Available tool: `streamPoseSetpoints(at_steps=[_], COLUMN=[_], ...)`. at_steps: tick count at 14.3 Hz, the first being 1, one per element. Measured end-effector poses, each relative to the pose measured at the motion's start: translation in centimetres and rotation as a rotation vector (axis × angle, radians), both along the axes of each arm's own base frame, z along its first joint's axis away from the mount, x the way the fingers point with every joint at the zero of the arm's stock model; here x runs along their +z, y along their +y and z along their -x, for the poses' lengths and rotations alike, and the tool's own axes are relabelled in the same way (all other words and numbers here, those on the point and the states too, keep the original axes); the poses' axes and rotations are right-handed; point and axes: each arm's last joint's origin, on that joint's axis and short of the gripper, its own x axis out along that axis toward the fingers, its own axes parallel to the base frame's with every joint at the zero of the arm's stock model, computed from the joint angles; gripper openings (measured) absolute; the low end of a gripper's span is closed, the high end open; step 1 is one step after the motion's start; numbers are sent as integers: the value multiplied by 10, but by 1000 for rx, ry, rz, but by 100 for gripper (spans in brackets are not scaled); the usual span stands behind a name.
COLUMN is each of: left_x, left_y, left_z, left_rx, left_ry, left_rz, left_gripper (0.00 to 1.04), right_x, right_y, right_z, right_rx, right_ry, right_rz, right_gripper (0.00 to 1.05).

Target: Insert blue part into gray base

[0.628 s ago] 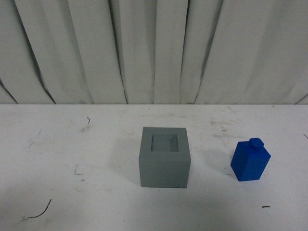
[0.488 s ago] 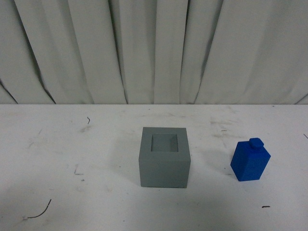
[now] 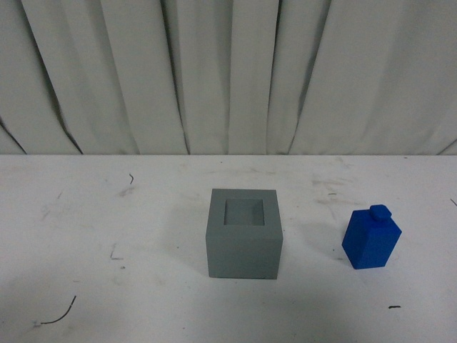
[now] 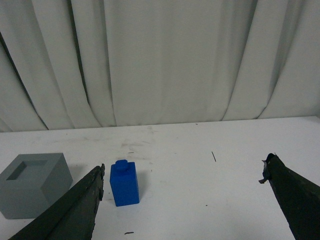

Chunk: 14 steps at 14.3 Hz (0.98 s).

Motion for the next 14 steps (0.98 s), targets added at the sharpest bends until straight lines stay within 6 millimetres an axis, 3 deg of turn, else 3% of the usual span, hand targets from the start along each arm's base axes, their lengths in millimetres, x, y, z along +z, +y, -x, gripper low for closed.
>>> streamPoseSetpoints(at_steps=[14], left_x=[0], left_y=[0], left_z=[0], left_rx=[0], left_ry=[0], left_rz=[0], left_gripper=[98], right_x=[0], right_y=[0], right_z=[0], right_rx=[0], right_ry=[0], right_rz=[0], right_gripper=[98])
